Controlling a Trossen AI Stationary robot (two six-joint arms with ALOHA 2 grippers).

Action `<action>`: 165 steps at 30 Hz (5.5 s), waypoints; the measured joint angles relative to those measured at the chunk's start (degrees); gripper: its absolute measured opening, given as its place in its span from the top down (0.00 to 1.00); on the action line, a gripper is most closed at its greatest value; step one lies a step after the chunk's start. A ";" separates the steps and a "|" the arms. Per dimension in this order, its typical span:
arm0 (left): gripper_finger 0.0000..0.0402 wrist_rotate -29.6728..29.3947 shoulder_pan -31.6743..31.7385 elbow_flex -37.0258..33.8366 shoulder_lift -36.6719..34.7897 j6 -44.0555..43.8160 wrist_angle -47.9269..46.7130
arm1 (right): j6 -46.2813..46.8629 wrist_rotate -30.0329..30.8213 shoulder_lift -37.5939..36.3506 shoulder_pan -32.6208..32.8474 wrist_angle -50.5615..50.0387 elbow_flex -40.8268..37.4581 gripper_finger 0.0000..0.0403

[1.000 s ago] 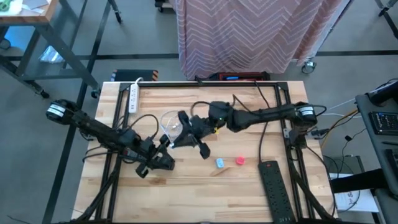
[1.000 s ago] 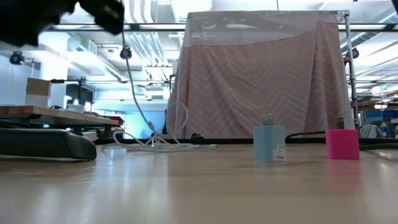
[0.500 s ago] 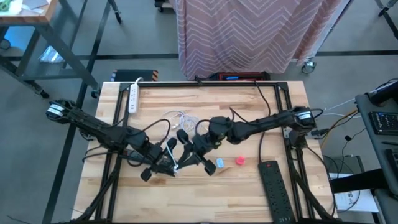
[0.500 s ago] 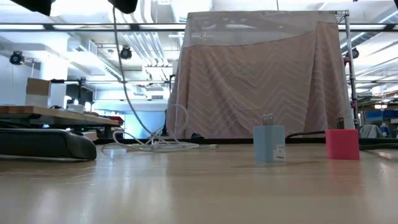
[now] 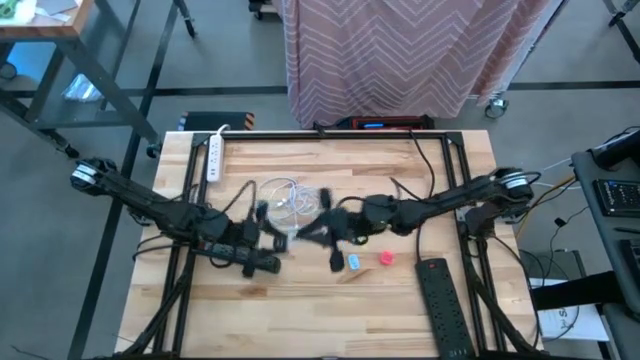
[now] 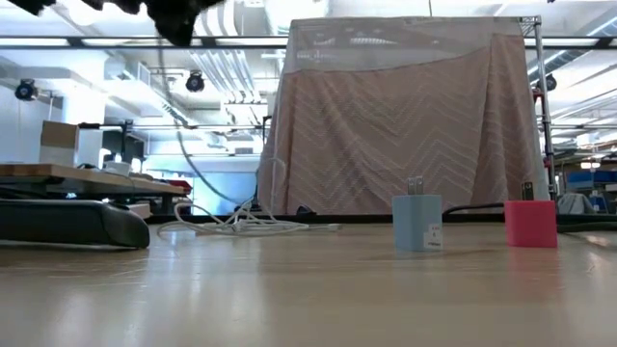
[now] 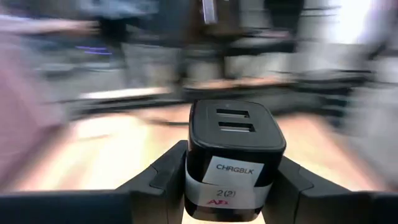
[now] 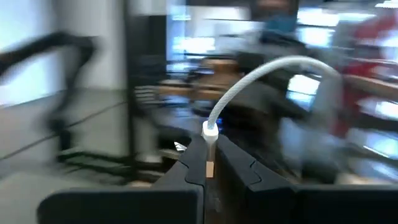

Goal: Plug in charger cables
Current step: Insert the white charger cable into the black charger adapter

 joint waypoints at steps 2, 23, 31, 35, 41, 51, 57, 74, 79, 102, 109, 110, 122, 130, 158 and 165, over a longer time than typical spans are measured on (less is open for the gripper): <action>0.66 -13.47 -0.54 -0.78 -0.38 1.23 0.92 | 3.65 12.03 -1.62 0.79 6.84 -5.56 0.99; 0.67 -32.04 13.05 -0.90 23.80 -12.84 9.87 | 20.00 36.47 13.90 -1.94 28.69 -14.90 0.99; 0.67 -28.82 13.17 -0.84 26.56 -11.90 16.45 | 13.53 37.48 17.81 -2.64 29.60 -11.23 0.99; 0.67 -30.57 13.17 -1.36 26.39 -12.01 16.49 | 11.39 39.08 18.75 -2.62 30.48 -10.50 0.99; 0.66 -31.85 13.19 -1.40 26.37 -11.49 16.34 | 7.22 39.95 18.75 -2.78 31.36 -10.46 0.99; 0.66 -31.28 13.19 -1.45 26.33 -5.47 17.44 | 3.99 35.75 18.70 -3.43 31.73 -10.39 0.99; 0.67 -32.69 13.19 -1.49 26.35 -0.38 18.27 | 4.25 32.81 18.75 -4.52 30.59 -10.37 0.99; 0.66 -35.65 11.08 -3.83 26.35 8.54 21.72 | -2.05 32.27 18.75 -5.13 30.43 -10.45 0.99; 0.67 -35.65 9.70 -5.71 26.35 12.63 29.35 | -0.89 30.67 19.23 -5.37 31.97 -10.41 0.99; 0.66 -36.83 9.61 -4.59 26.44 9.48 30.52 | -0.60 30.94 19.31 -5.75 29.79 -10.11 0.99; 0.67 -37.00 9.61 -4.68 26.34 9.09 29.44 | 2.79 31.21 18.65 -5.61 29.21 -10.31 0.99; 0.67 -36.94 9.58 -4.68 26.26 8.94 28.98 | 3.92 30.87 17.85 -5.62 28.49 -10.47 0.99; 0.67 -2.06 8.42 -4.30 16.27 4.10 28.15 | 10.38 6.18 -1.98 -6.46 16.44 -14.32 0.99; 0.65 18.08 11.87 0.44 12.75 -17.63 27.49 | 11.58 -11.58 -4.10 -6.11 19.74 -14.09 0.99; 0.67 45.54 11.88 4.30 18.99 -13.54 26.95 | 4.18 -39.14 3.28 -6.79 -1.66 1.39 0.99; 0.65 43.48 11.89 4.84 20.44 -10.55 23.72 | 2.28 -39.17 3.59 -6.76 -2.53 1.31 0.99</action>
